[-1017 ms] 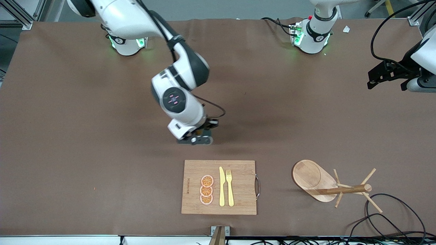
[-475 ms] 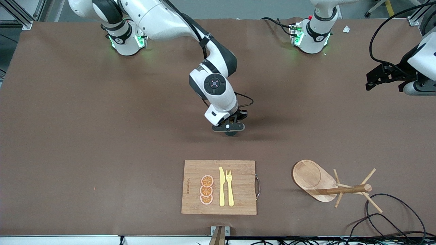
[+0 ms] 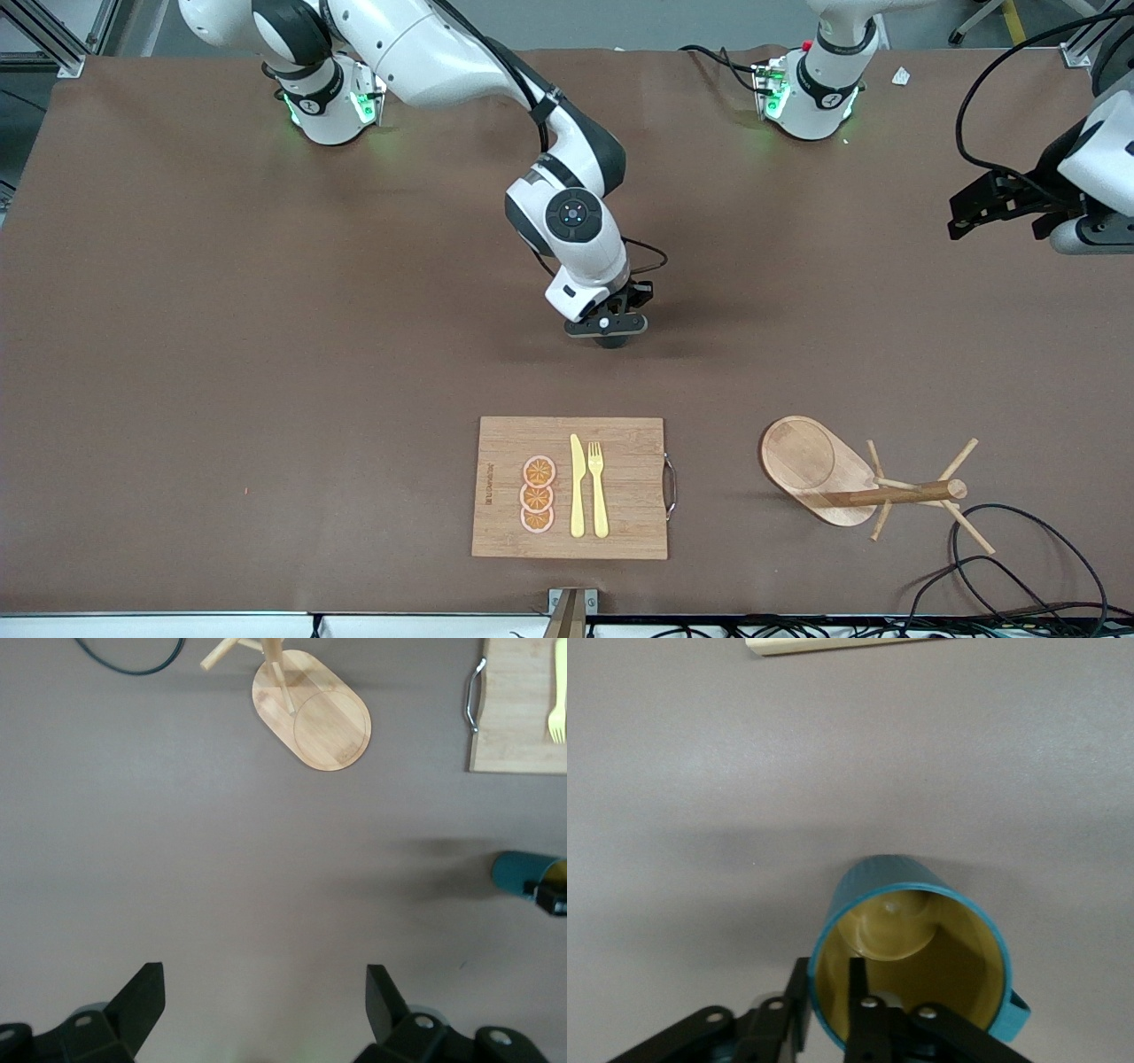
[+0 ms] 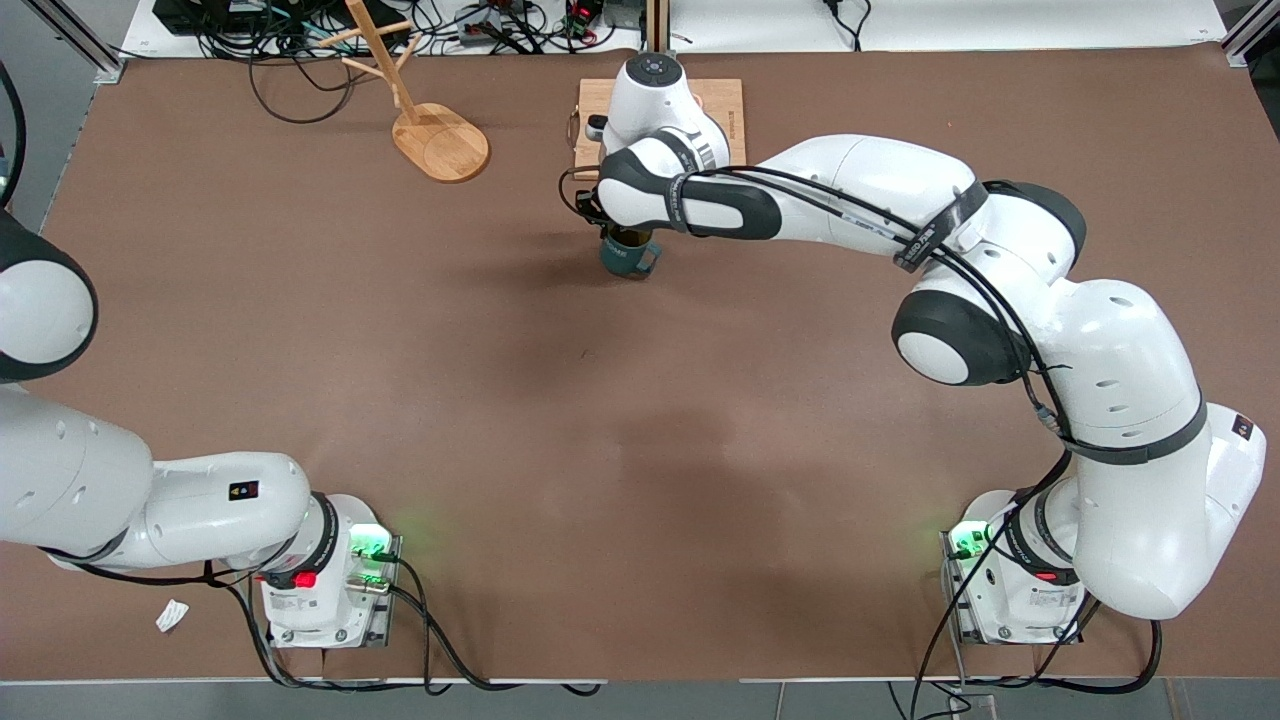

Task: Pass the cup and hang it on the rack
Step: 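Carry the teal mug with the right gripper toward the table middle, then set the mug down, release it while the left gripper reaches over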

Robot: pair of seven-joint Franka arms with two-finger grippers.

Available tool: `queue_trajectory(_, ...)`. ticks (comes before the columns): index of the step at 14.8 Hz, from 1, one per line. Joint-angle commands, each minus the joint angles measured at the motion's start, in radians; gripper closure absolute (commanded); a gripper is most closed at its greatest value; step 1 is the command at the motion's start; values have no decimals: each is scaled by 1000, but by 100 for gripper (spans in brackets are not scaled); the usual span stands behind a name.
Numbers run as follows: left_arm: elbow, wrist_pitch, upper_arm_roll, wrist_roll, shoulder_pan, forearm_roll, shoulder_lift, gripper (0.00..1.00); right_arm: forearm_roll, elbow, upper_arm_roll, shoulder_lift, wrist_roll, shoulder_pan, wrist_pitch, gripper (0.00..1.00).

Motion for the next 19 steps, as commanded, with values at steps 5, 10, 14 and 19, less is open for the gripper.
queue_trajectory(5,9,0,-11,-375,-143,33,40,0,12,26,-22,-41,-4,-79,-16,0)
queue_trajectory(10,10,0,-12,-624,-265,85,74,0,13,26,-18,-139,-105,-320,-156,0)
queue_trajectory(14,12,0,-12,-802,-383,122,121,0,12,23,-19,-171,-382,-532,-244,0)
queue_trajectory(19,12,0,-11,-1065,-567,195,193,0,-54,13,-21,-219,-488,-739,-358,0)
